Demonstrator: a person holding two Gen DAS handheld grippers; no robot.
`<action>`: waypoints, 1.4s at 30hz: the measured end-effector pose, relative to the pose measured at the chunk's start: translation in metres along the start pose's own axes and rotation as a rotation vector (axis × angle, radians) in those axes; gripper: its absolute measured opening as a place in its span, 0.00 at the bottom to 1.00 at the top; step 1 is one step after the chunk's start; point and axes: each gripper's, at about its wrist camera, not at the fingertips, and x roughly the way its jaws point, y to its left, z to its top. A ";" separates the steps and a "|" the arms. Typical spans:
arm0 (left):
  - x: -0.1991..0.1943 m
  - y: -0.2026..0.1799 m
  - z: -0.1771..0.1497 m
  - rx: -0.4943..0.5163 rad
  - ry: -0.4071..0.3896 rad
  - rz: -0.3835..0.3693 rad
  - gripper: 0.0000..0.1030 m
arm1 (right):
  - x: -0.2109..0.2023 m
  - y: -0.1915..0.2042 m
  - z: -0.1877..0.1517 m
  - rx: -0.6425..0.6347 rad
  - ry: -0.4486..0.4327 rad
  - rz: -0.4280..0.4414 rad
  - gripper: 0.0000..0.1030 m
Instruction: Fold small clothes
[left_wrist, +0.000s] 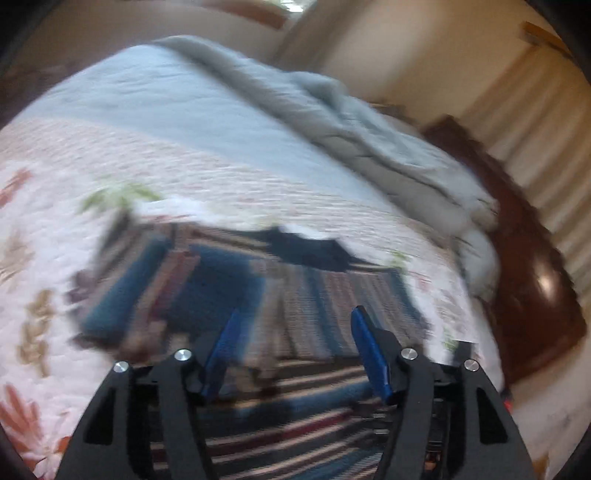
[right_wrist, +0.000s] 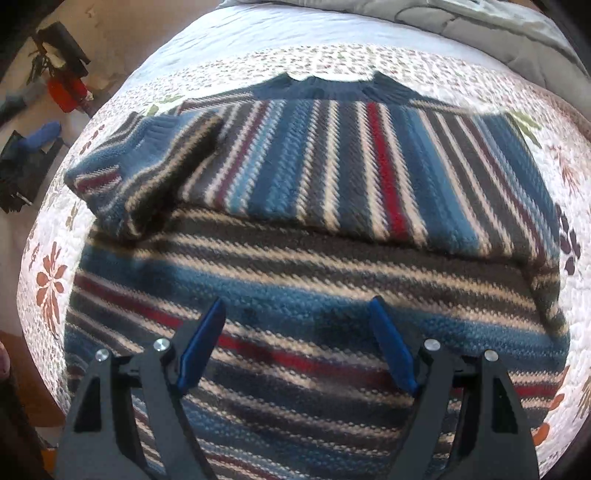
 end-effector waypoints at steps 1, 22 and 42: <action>-0.001 0.013 0.000 -0.030 0.003 0.051 0.61 | -0.001 0.004 0.006 -0.014 -0.002 -0.001 0.77; -0.007 0.137 -0.023 -0.302 0.111 0.303 0.67 | 0.089 0.197 0.126 -0.376 0.050 -0.154 0.64; 0.029 0.069 -0.031 -0.227 0.143 0.268 0.71 | -0.016 -0.031 0.095 0.012 -0.071 -0.035 0.41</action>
